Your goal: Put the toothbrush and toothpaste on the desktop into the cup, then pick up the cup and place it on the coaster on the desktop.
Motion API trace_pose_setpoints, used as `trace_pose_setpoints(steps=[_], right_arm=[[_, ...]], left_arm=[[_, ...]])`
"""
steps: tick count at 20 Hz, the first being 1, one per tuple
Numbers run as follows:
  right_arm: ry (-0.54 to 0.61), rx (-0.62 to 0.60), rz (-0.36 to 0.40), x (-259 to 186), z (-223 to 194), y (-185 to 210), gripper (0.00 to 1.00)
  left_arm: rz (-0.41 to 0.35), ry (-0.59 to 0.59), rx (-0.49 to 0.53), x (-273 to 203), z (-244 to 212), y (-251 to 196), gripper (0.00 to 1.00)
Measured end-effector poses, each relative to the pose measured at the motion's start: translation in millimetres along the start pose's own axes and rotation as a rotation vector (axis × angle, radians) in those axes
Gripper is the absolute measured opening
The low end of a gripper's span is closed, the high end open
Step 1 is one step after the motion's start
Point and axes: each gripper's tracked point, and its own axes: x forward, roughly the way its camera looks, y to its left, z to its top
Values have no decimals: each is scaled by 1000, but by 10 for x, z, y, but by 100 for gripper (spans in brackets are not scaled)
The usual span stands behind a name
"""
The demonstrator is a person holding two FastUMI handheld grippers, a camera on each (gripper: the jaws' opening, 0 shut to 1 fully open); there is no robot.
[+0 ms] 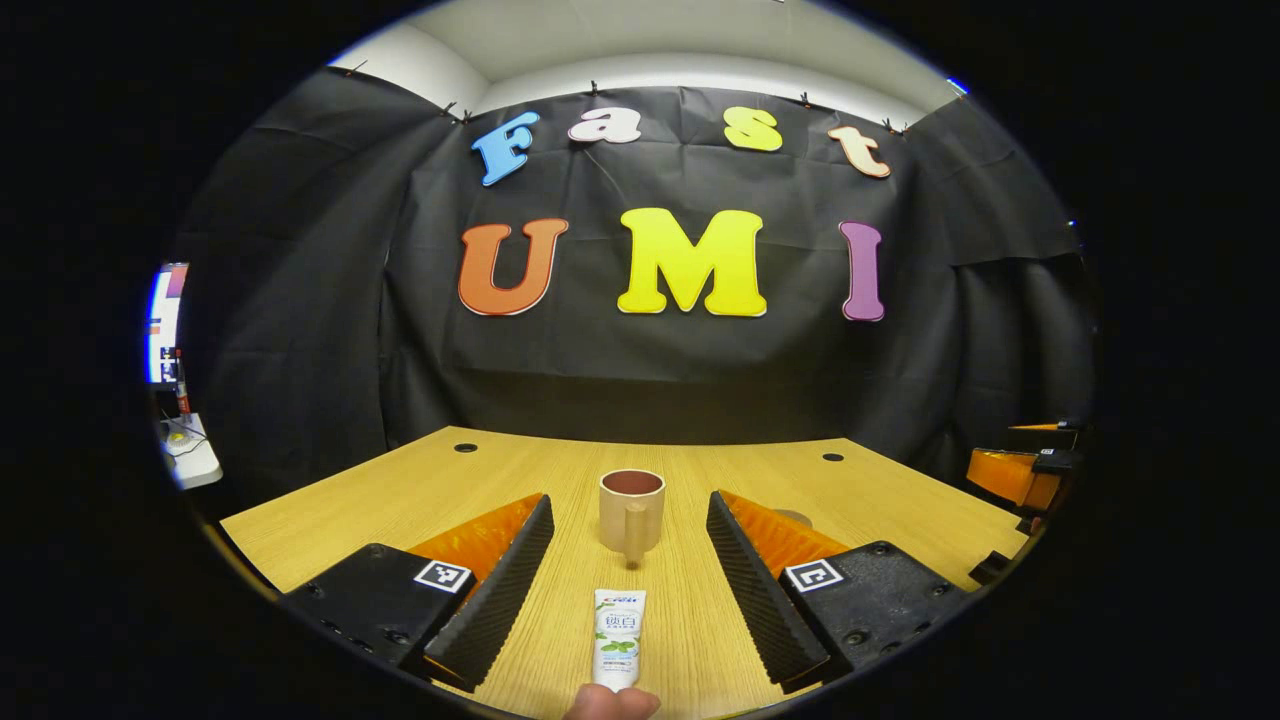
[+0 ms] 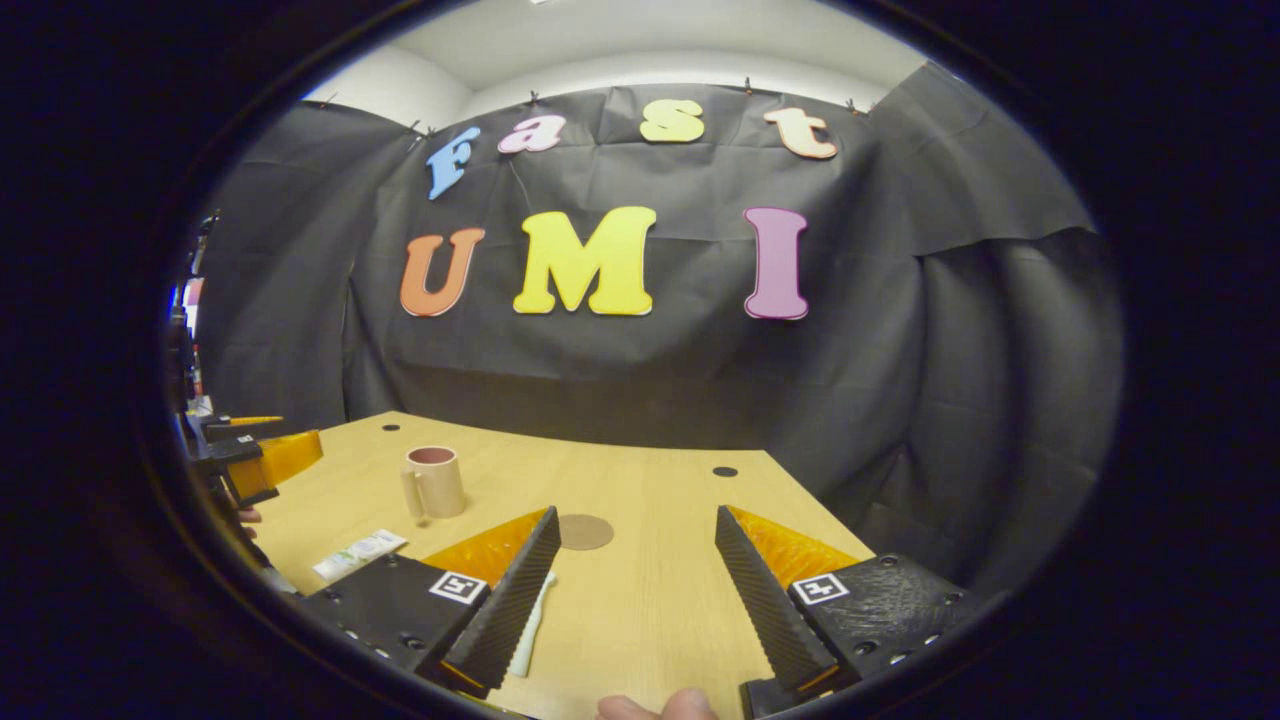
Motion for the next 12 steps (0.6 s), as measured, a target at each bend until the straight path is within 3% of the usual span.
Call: trace_pose_setpoints(steps=[8,12], right_arm=[[82,63,10,50,-271,32,95],[116,42,36,62,-416,133,95]], left_arm=[[-10,84,-1,14,-240,12,98],[-29,220,-2,-18,-624,-14,98]])
